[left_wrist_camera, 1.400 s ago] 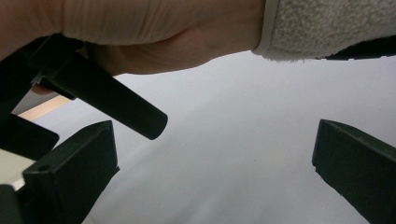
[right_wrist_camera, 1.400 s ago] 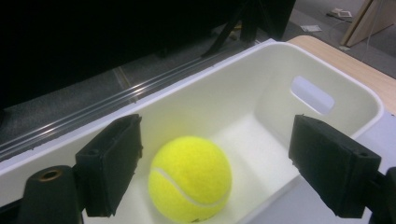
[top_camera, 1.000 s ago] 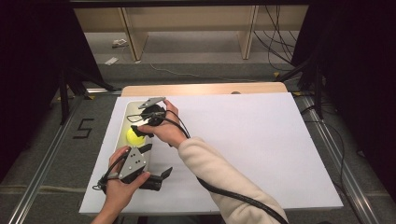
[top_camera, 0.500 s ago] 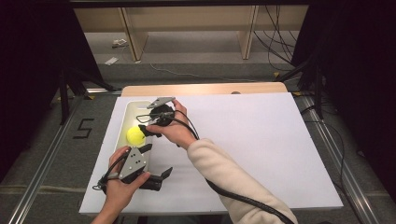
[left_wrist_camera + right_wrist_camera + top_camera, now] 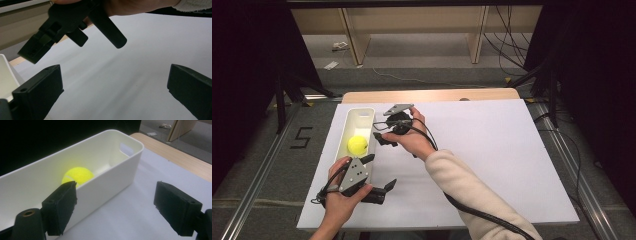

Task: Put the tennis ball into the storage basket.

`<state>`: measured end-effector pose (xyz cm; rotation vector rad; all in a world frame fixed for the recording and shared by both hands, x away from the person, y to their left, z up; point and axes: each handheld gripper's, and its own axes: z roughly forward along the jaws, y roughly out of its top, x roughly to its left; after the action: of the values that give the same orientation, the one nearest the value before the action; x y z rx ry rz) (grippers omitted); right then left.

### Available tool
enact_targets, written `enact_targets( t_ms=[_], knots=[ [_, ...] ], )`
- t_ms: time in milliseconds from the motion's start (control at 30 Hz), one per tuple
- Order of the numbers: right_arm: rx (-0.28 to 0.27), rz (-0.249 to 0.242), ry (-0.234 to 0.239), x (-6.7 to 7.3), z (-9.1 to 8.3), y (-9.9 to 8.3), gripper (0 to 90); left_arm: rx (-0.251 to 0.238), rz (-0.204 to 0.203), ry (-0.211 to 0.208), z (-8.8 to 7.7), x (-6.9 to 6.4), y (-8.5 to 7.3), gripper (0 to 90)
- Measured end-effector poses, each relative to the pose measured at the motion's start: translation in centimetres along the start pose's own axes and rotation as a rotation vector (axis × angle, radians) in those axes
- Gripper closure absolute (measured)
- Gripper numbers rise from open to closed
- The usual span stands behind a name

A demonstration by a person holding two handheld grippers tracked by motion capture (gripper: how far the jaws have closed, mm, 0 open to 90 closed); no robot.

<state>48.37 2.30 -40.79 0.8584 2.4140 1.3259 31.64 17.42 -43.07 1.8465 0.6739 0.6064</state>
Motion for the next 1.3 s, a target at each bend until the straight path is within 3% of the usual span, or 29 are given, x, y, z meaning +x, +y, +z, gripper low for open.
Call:
enact_targets(
  t_ms=[1300],
  knots=[
    [-0.015,0.097,-0.095,-4.9,-6.8,-5.8,19.3,0.0,0.0,0.003,0.0,-0.1,0.0,0.0]
  ],
)
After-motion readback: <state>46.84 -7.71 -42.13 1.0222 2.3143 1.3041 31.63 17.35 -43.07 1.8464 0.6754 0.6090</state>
